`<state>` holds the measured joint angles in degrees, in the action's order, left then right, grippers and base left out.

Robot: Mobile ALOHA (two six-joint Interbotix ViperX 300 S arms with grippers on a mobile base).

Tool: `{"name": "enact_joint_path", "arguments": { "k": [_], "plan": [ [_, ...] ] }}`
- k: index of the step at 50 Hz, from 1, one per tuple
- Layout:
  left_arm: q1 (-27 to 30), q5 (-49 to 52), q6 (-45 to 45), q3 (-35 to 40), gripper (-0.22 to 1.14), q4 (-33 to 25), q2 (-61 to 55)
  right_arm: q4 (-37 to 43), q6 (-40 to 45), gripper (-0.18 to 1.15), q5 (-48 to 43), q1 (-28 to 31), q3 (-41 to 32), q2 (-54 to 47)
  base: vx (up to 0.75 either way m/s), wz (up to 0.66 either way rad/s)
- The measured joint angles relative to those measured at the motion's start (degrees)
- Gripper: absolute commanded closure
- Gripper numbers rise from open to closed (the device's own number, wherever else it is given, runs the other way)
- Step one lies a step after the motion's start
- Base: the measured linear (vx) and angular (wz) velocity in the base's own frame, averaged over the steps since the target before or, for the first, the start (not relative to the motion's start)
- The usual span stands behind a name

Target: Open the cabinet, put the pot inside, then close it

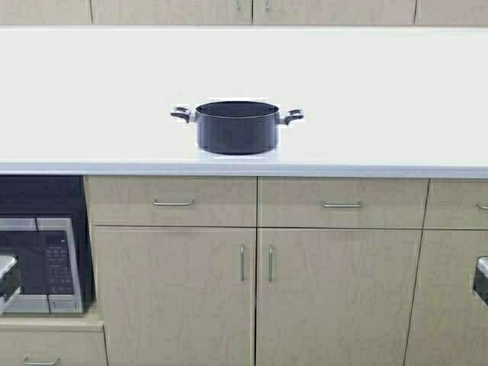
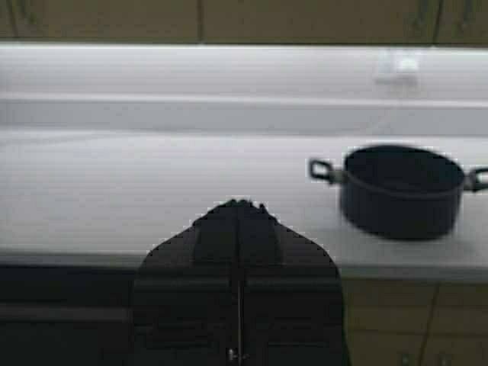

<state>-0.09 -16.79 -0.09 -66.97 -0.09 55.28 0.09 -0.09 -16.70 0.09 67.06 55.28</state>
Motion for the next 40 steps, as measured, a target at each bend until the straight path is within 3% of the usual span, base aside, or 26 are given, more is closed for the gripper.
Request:
{"name": "enact_joint_path", "arguments": {
  "k": [5, 40],
  "plan": [
    [-0.09, 0.62, 0.09, -0.26, 0.84, 0.0, 0.26, 0.0, 0.0, 0.88, 0.26, 0.18, 0.88, -0.35, 0.07, 0.02],
    [-0.53, 1.05, 0.62, -0.88, 0.89, 0.09, -1.41, -0.44, -0.62, 0.92, 1.85, 0.26, 1.05, -0.09, 0.22, 0.01]
  ]
}}
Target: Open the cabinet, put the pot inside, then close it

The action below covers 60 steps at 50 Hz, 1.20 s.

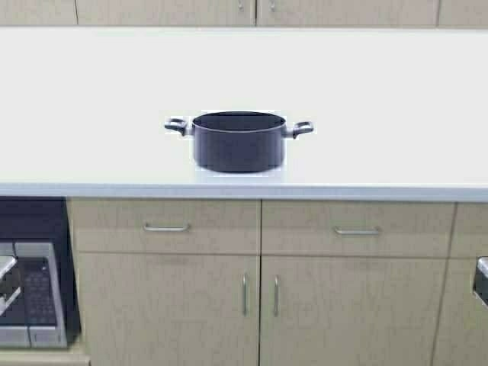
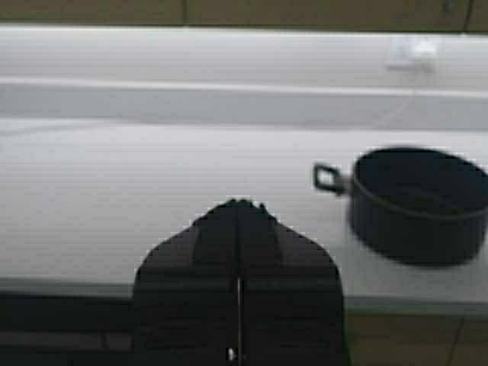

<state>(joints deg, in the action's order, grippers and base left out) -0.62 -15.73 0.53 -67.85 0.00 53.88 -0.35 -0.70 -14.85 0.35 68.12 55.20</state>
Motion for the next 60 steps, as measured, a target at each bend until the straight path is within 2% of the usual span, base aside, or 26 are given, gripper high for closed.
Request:
{"name": "enact_joint_path", "arguments": {
  "k": [46, 55, 58, 60],
  "plan": [
    [1.23, 0.0, 0.53, -0.7, 0.89, 0.0, -1.58, -0.09, 0.53, 0.92, 0.62, 0.0, -0.09, -2.29, 0.36, 0.01],
    [1.23, 0.09, 0.18, -0.7, 0.89, 0.0, -1.85, -0.09, 0.53, 0.92, 3.16, 0.0, 0.0, -0.97, 0.29, 0.05],
    [1.23, 0.35, 0.18, -0.88, 0.86, 0.0, -1.67, -0.09, 0.62, 0.89, 3.69, 0.0, -0.09, -1.14, 0.22, 0.04],
    [1.14, 0.7, 0.09, -1.05, 0.78, 0.0, -1.41, -0.09, 0.88, 0.81, 3.69, 0.0, -0.09, -1.32, 0.19, 0.03]
  ]
}}
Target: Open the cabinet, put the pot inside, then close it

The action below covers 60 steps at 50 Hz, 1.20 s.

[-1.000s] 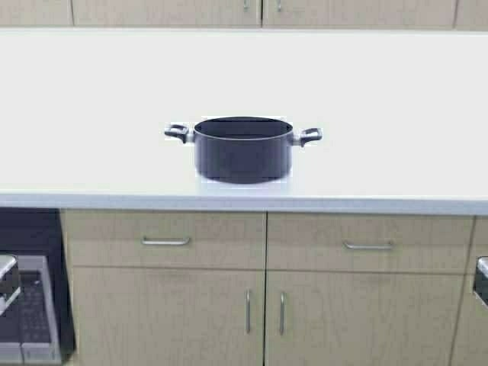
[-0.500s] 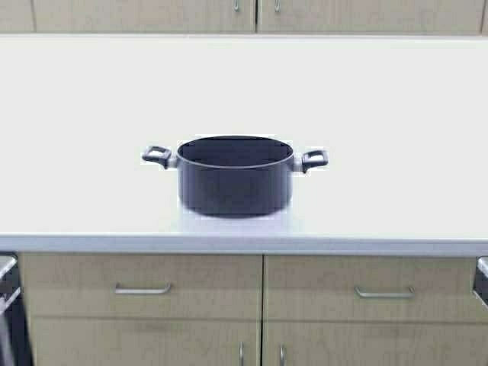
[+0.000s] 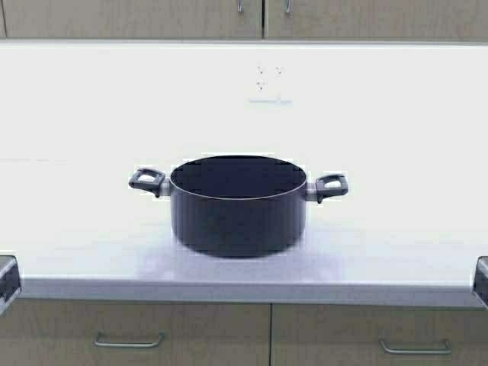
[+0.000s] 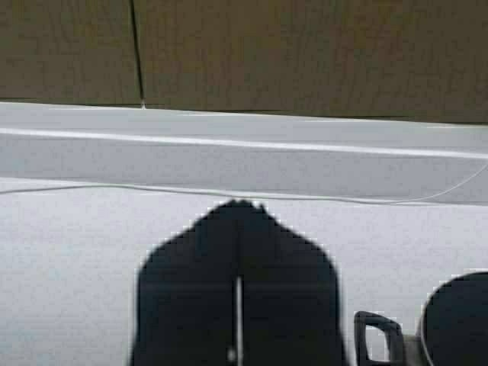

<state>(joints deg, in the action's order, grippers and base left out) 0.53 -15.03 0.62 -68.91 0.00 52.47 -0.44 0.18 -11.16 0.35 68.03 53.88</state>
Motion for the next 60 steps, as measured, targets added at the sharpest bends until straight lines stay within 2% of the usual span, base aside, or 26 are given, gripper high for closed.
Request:
{"name": "enact_joint_path", "arguments": {
  "k": [3, 9, 11, 13, 17, 20, 26, 30, 35, 42, 51, 54, 60],
  "plan": [
    [0.0, 0.62, -0.53, 0.0, 0.59, 0.62, 0.79, 0.0, 0.26, 0.59, 0.0, 0.44, 0.0, -0.09, 0.16, 0.01],
    [-1.23, 3.96, -0.88, 0.0, -0.03, 2.99, 4.04, -0.09, 0.53, -0.05, 0.0, 4.31, -0.44, -1.41, 0.11, -0.01],
    [-1.76, 5.98, -0.62, 0.0, -0.18, 3.34, 5.19, -0.44, 0.44, -0.15, 0.0, 5.89, -0.53, -1.58, 0.07, -0.01],
    [-2.37, 7.82, -0.44, 0.09, -0.19, 3.43, 6.42, -0.79, 0.44, -0.13, 0.0, 7.56, -0.44, -1.58, 0.06, 0.0],
    [-4.83, 11.34, 0.35, 0.53, -0.07, 3.43, 8.79, -1.23, 0.88, -0.03, 0.0, 11.69, -0.44, -0.18, 0.05, 0.0],
    [-7.91, 12.66, 1.41, 0.79, -0.07, 3.08, 9.76, -1.05, 2.11, -0.02, 0.0, 14.94, -0.62, 0.88, 0.05, 0.0],
    [-18.46, 12.48, 4.13, 1.23, -0.09, 2.2, 8.7, -0.35, 3.34, -0.03, 0.97, 22.94, -2.81, 0.88, 0.03, 0.0],
    [-24.43, 9.49, 4.39, 1.23, -0.09, 1.93, 5.27, -0.35, 3.16, -0.03, 0.62, 26.63, -4.04, -0.79, 0.0, 0.0],
    [-31.29, 1.58, 4.31, 1.85, -0.09, 1.67, -3.16, -0.35, 2.99, -0.03, -3.08, 28.39, -5.19, -5.45, 0.0, 0.0],
    [-34.37, -8.0, 4.31, 5.8, -0.09, 1.32, -17.49, 0.0, 2.9, -0.03, -11.25, 30.94, -8.53, -16.79, -0.01, 0.0],
    [-37.18, -19.51, 2.99, 16.35, -0.09, 0.0, -35.51, 5.54, 1.49, -0.03, -19.6, 31.2, -16.61, -29.53, 0.0, 0.0],
    [-37.97, -22.76, 1.67, 20.13, -0.09, -2.11, -40.08, 9.14, -2.37, -0.03, -20.92, 31.82, -20.92, -33.49, 0.0, 0.0],
    [-39.9, -27.95, -3.08, 26.81, -0.09, -9.58, -47.99, 19.42, -16.96, -0.03, -21.97, 35.07, -29.62, -41.22, 0.0, 0.0]
  ]
}}
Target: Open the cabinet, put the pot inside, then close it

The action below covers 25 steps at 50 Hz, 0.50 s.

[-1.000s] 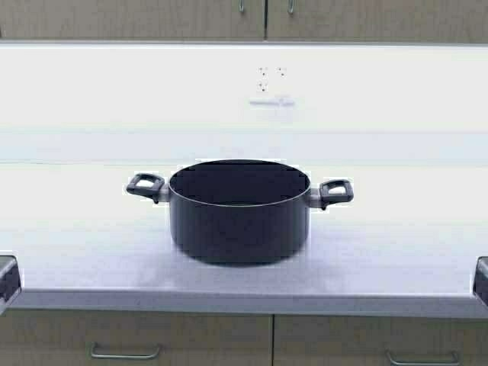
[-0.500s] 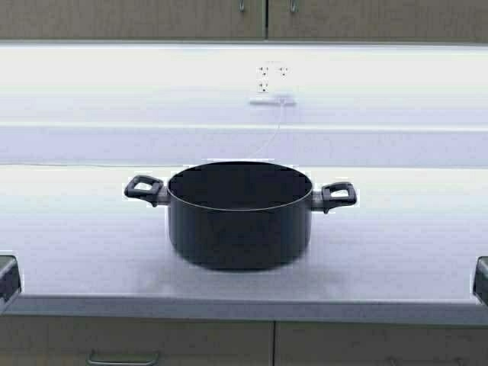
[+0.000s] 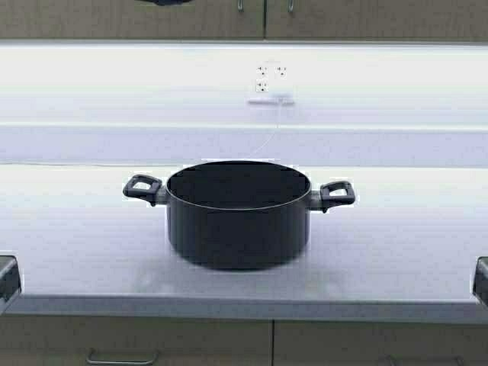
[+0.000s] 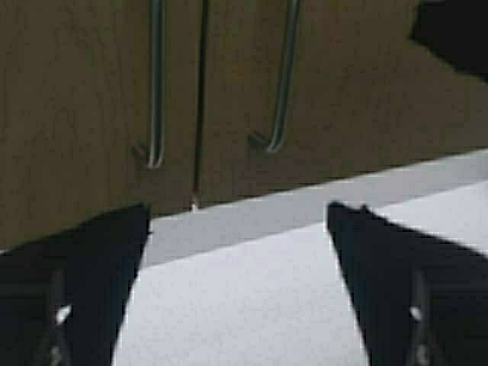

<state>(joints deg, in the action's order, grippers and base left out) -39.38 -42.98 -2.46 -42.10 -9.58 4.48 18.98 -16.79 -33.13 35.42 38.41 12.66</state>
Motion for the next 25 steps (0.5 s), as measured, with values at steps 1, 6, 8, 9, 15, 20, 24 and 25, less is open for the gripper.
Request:
{"name": "enact_joint_path", "arguments": {
  "k": [1, 6, 8, 9, 15, 20, 24, 25],
  "plan": [
    [-0.35, -0.79, -1.23, 1.05, -0.09, -1.58, -1.23, 2.29, -3.08, -0.03, -0.26, 0.62, -1.32, -1.05, 0.0, 0.0],
    [-1.58, -4.57, -8.0, 6.59, -0.09, -9.14, -6.94, 15.03, -15.38, -0.03, -3.16, 3.52, -7.12, -5.71, 0.0, 0.0],
    [-1.76, -5.62, -10.55, 8.61, -0.09, -11.78, -8.7, 20.39, -19.78, -0.03, -4.48, 3.96, -8.96, -7.29, 0.0, 0.0],
    [-1.85, -6.06, -11.69, 9.76, -0.09, -13.1, -9.58, 23.38, -21.97, -0.03, -5.19, 4.04, -9.93, -8.17, 0.0, 0.0],
    [-1.85, -7.29, -14.5, 14.94, -0.09, -17.49, -13.89, 34.45, -29.97, -0.03, -7.82, 3.69, -14.06, -11.69, 0.0, 0.0],
    [-1.85, -7.73, -14.85, 18.72, -0.09, -18.28, -16.96, 36.47, -30.76, -0.03, -9.32, 3.96, -15.56, -13.01, 0.0, 0.0],
    [-1.85, -8.26, -15.03, 21.45, -0.09, -18.37, -18.9, 36.56, -30.94, -0.03, -10.11, 3.87, -16.96, -14.59, 0.0, 0.0],
    [-1.85, -8.44, -15.03, 22.24, -0.09, -18.37, -19.42, 36.65, -30.94, -0.03, -10.2, 3.69, -17.4, -15.03, 0.0, 0.0]
  ]
}}
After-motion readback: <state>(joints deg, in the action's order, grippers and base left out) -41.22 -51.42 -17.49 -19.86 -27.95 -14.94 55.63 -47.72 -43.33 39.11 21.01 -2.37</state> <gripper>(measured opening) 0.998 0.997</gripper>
